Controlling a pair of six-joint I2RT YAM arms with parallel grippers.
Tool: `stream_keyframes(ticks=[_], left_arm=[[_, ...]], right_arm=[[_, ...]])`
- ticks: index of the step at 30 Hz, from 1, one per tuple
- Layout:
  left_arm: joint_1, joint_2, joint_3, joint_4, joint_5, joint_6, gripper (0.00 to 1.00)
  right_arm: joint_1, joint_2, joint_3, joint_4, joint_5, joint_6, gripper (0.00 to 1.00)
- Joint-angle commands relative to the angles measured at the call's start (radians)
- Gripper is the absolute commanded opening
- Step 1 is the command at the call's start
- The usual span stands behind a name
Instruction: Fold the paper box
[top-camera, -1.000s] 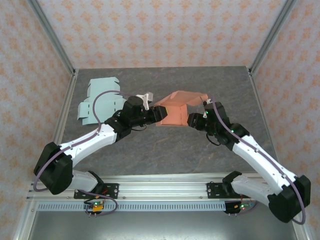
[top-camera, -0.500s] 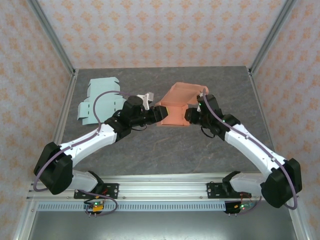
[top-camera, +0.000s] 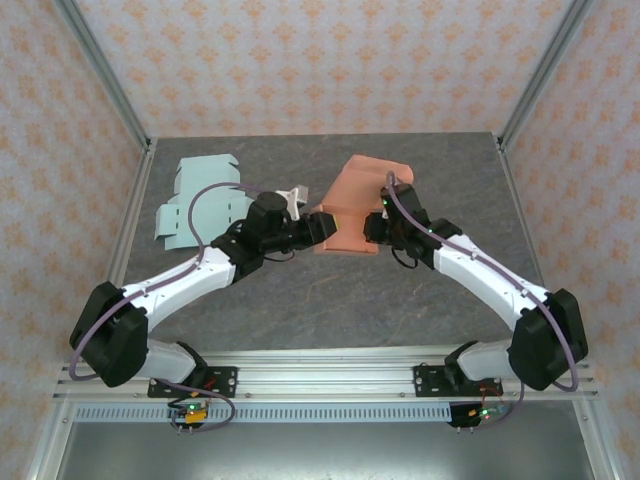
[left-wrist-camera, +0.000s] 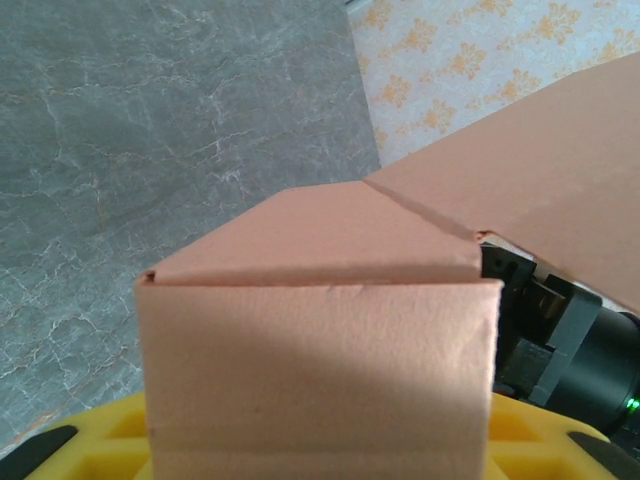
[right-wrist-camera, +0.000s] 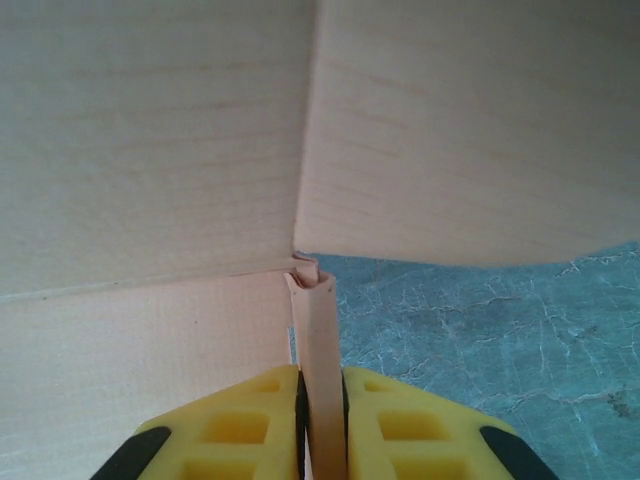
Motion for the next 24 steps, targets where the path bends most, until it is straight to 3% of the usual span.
stream_keyframes(ticks=[1, 17, 21, 24], left_arm=[[-0.001, 0.006, 0.019, 0.087, 0.023, -0.002, 0.35], [-0.003, 0.080, 0.017, 0.169, 0.031, -0.007, 0.35], [-0.003, 0.102, 0.017, 0.180, 0.031, -0.009, 0.35], [-0.003, 0.126, 0.013, 0.194, 0.029, -0.012, 0.35]], right_arm=[[0.011, 0.040, 0.001, -0.031, 0.102, -0.008, 0.17], [0.019, 0.170, 0.005, -0.066, 0.191, 0.022, 0.35], [0.019, 0.184, 0.016, -0.093, 0.231, 0.021, 0.28], [0.021, 0.191, 0.016, -0.102, 0.265, 0.023, 0.28]])
